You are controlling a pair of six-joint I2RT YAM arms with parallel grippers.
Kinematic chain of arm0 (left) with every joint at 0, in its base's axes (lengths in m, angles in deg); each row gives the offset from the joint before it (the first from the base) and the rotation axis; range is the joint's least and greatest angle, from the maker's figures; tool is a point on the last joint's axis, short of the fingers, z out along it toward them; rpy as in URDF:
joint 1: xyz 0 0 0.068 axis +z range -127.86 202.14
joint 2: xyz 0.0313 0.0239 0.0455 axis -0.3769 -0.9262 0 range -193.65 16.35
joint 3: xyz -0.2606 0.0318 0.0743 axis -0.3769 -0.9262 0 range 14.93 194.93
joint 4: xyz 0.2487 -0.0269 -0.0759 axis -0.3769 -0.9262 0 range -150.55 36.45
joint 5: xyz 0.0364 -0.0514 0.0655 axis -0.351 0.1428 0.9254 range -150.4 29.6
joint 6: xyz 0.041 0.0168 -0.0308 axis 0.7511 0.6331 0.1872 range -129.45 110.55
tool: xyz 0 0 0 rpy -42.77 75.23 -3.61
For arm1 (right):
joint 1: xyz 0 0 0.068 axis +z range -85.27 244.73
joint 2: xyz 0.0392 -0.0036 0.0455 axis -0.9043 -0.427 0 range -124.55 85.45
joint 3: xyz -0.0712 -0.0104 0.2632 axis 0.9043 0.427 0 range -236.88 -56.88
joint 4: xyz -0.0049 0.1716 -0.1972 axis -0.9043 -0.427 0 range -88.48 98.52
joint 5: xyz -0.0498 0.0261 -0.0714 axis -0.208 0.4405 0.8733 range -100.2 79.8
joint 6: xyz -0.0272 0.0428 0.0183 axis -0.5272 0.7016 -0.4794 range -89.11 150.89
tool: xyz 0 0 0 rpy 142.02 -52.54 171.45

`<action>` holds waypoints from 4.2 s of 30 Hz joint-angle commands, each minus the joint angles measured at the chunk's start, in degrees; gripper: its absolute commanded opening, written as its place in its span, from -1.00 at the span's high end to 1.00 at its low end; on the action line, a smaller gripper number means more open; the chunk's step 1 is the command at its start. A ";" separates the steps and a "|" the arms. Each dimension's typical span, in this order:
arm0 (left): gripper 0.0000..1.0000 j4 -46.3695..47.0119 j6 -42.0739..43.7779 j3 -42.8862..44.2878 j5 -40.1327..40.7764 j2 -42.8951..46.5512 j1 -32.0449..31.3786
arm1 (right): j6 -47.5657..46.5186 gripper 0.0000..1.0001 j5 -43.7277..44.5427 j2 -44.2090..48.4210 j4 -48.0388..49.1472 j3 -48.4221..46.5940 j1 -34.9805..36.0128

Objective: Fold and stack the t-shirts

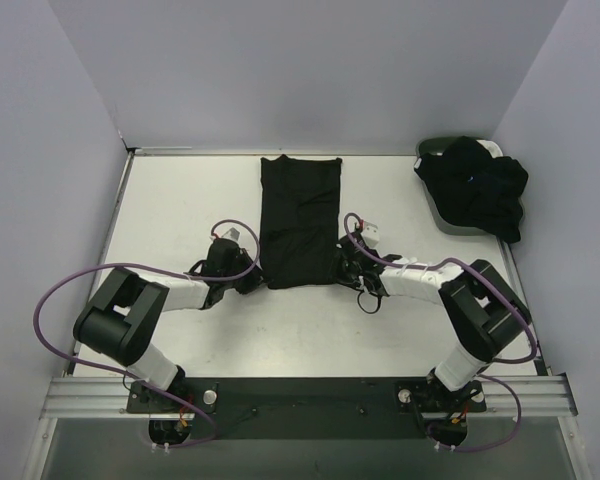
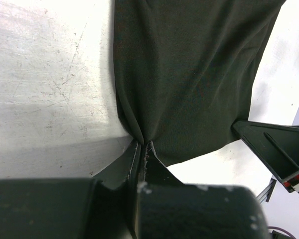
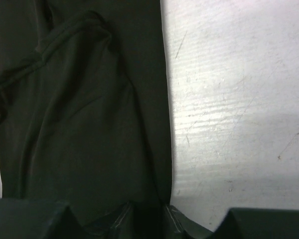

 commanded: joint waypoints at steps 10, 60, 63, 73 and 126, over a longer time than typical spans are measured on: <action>1.00 -7.58 2.45 -6.13 1.88 -1.99 -0.50 | 1.08 0.90 -0.49 -3.27 -1.46 0.09 0.84; 1.00 -42.66 -0.64 6.60 16.47 39.33 -14.74 | -2.16 1.00 32.30 28.20 -24.75 -1.22 26.69; 1.00 -41.16 0.07 9.15 16.83 35.64 -14.30 | -3.92 1.00 31.07 28.10 -23.26 -2.10 23.79; 1.00 -37.99 2.53 17.77 13.05 26.94 -7.54 | -10.07 1.00 25.45 25.56 -20.27 -9.03 13.25; -0.86 -26.84 5.87 57.85 2.85 -26.60 13.03 | -14.03 -0.81 2.41 -34.47 -17.02 -64.77 -14.01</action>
